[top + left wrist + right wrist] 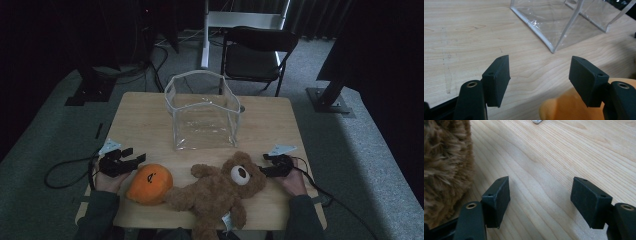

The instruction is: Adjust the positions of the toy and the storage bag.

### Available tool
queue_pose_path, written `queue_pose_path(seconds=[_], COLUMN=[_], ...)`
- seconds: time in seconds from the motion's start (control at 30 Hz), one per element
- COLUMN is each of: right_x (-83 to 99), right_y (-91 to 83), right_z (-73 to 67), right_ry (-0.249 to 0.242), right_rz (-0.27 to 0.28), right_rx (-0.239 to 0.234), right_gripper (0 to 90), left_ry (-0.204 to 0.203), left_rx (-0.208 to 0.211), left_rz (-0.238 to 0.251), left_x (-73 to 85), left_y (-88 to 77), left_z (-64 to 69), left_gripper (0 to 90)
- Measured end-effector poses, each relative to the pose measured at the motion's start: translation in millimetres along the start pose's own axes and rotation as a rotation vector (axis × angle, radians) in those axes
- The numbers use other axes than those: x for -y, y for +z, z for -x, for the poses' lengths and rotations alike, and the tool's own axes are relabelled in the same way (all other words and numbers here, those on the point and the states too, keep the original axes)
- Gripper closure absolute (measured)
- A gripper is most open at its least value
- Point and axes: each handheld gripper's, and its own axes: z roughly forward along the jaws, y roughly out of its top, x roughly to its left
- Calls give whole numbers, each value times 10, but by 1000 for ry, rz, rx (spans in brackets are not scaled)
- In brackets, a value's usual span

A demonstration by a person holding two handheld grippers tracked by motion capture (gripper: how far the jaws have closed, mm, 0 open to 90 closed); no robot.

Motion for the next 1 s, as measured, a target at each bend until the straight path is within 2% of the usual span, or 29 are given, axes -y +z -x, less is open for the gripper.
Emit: queue_pose_path(seconds=[0.13,0.4,0.47,0.53,0.67,0.8,0.93,1.0], right_x=[21,32,32,32,33,33,33,32], right_y=[-3,-3,-3,-3,-3,-3,-3,-3], right_z=[-1,-3,-3,-4,-5,-5,-5,-6], right_ry=[1,1,1,2,-1,-1,-1,-1], right_rz=[12,17,17,17,16,16,16,16], right_rx=[2,2,2,3,0,0,0,-1], right_gripper=[292,278,278,276,264,263,263,262], left_ry=[-9,-2,-2,0,0,-6,-37,-67], left_rx=[30,80,80,130,174,214,248,291], left_rz=[16,1,1,-13,-25,-63,-88,-90], left_x=[-15,-34,-34,-39,-34,-8,49,93], left_y=[-100,-213,-213,-253,-276,-263,-212,-171], left_z=[42,155,155,209,264,292,273,241], left_gripper=[316,277,275,264,214,175,161,157])
